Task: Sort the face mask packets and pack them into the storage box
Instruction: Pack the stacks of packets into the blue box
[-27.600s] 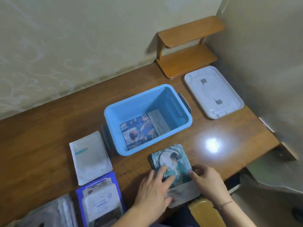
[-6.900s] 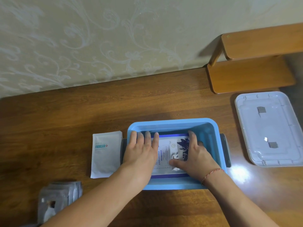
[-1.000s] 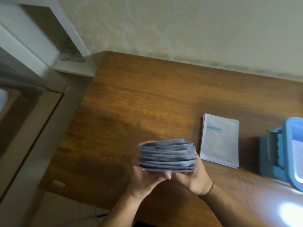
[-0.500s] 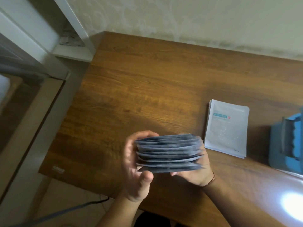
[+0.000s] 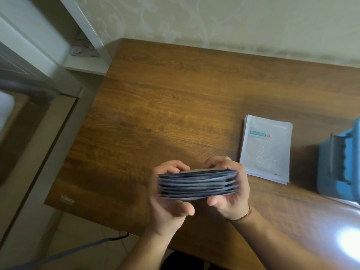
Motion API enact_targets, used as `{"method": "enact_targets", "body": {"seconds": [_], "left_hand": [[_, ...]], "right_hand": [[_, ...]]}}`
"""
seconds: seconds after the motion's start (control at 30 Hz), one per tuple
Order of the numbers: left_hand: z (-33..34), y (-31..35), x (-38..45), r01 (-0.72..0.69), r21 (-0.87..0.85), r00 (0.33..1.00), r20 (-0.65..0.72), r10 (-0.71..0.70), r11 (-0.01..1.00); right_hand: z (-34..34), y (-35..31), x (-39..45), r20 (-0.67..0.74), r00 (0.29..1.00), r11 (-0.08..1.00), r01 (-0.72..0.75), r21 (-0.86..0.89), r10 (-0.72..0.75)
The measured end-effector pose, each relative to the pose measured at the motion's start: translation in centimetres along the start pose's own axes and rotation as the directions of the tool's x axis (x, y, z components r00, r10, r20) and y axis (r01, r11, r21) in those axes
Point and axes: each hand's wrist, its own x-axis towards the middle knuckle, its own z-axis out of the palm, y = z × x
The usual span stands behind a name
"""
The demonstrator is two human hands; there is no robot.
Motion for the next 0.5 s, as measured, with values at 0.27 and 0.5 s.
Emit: {"method": "enact_targets", "body": {"seconds": [0.27, 0.5], "left_hand": [[0.4, -3.7, -1.7, 0.062, 0.148, 0.998, -0.024, -0.059, 0.987], [1.8, 2.7, -0.4, 0.534, -0.1, 0.839, -0.062, -0.54, 0.84]], "right_hand": [[-0.1, 1.0, -0.6, -0.039, 0.986, 0.986, -0.163, -0.028, 0.162], [-1.1, -4.0, 1.9, -0.055, 0.859, 0.86, -0.51, 0.006, 0.509]]}}
